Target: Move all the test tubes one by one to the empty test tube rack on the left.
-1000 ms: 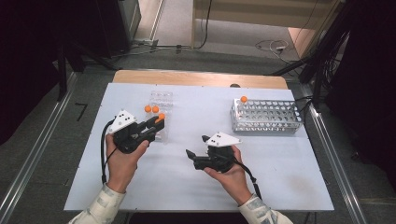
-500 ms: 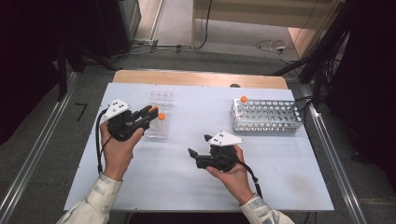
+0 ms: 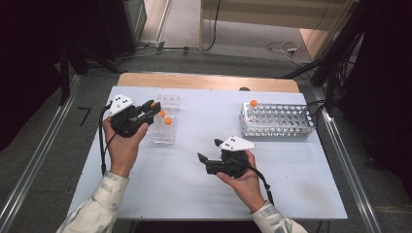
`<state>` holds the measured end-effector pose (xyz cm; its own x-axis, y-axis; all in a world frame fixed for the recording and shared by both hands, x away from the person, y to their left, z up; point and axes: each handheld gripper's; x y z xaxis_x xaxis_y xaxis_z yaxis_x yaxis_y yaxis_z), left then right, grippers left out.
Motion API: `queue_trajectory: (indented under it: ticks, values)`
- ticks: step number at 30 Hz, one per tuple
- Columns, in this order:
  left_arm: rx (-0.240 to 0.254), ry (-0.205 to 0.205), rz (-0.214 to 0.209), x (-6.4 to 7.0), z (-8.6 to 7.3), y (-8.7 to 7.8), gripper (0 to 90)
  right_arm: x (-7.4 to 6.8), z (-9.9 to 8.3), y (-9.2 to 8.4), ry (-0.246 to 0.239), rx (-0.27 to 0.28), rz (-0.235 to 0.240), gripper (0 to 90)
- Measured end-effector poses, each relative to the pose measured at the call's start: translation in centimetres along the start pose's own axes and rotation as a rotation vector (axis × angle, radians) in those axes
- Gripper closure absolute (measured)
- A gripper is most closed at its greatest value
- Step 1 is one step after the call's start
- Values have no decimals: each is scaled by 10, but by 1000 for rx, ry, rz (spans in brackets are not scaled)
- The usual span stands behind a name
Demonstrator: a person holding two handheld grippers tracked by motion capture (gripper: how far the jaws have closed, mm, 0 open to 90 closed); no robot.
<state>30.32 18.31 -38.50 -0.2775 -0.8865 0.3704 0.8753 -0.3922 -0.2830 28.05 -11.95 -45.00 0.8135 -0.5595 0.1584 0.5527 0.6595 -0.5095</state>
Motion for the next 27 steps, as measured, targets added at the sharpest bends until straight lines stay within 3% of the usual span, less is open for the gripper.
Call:
queue_trajectory:
  ticks: [7,18,22,27]
  values:
    - [1,43,32,-2,-5,7,704,1,0,-1,4,2,-1,229]
    - [-21,62,49,-5,-24,17,701,1,0,-1,5,1,1,230]
    - [-39,80,64,-4,-31,19,668,1,-1,-1,7,0,0,229]
    - [-39,71,61,-4,-32,16,622,2,-1,-1,5,0,-5,229]
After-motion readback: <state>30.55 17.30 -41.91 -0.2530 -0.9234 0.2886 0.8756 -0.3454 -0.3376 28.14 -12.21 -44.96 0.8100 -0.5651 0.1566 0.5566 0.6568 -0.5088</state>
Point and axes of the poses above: each handheld gripper's, and its own axes: y roughly forward along the jaws, z roughly out of its top, x roughly to its right, and after that the axes turned 14 degrees about -y, right-handed
